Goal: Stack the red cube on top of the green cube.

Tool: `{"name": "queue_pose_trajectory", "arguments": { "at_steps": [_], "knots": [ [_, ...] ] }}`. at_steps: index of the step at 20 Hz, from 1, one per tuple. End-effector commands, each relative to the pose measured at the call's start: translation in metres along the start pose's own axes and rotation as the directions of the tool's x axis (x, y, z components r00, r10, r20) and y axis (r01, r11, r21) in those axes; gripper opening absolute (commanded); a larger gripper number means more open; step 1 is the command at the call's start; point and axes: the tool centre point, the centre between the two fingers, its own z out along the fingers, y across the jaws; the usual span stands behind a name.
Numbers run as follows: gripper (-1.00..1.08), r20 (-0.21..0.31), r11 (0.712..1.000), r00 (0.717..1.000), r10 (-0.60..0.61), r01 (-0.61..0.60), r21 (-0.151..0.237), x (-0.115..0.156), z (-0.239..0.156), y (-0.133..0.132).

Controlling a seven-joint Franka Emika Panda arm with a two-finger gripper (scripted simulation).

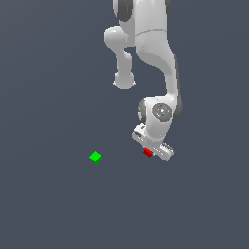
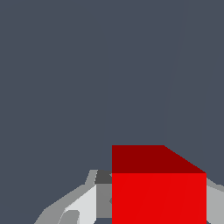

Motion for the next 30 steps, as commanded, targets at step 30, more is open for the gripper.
{"name": "queue_pose_trajectory", "arguments": {
  "at_steps": [30],
  "knots": [
    [-1.0,0.0,1.0,1.0,0.001,-0.001,0.001,0.0,-0.095,0.001]
  ]
}}
